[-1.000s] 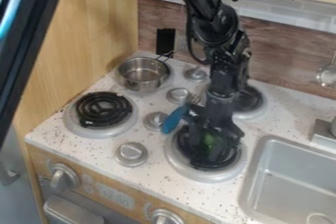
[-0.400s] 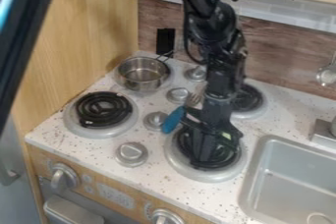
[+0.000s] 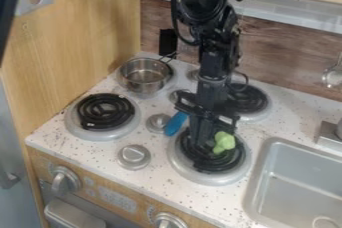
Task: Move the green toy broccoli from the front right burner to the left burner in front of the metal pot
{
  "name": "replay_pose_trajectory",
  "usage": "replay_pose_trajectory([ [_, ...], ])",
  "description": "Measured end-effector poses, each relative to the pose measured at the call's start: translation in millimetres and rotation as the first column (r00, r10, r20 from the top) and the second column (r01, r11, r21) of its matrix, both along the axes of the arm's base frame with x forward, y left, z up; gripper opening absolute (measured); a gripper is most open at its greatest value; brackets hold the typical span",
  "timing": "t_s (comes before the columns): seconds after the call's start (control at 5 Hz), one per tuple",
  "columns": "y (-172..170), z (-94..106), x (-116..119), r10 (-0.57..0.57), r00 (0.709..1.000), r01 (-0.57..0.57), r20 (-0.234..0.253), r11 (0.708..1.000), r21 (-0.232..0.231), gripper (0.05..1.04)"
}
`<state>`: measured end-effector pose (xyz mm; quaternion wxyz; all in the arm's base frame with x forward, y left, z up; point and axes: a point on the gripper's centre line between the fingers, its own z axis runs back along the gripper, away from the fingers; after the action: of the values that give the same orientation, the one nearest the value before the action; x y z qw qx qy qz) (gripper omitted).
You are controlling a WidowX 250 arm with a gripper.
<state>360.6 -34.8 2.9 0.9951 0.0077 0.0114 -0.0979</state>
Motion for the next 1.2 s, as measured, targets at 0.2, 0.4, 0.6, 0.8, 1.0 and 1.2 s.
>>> replay_pose_trajectory([
  [0.2,-4.1,8.2,2.6,-0.023,1.0,0.023,0.019,0.999,-0.026,0.439],
  [0.4,-12.9,18.0,25.2,-0.039,0.997,0.042,0.073,0.998,-0.041,0.747],
  [0.6,-17.9,5.9,34.6,-0.035,0.997,0.038,0.062,0.998,-0.042,1.014],
  [0.8,-19.2,-5.8,44.4,-0.013,0.999,0.014,0.04,0.999,-0.041,1.01],
  [1.0,-21.5,-13.7,48.7,-0.015,1.0,0.016,0.022,1.0,-0.026,0.999],
  [1.2,-22.9,-14.7,48.1,-0.02,1.0,0.02,0.019,1.0,-0.014,0.999],
])
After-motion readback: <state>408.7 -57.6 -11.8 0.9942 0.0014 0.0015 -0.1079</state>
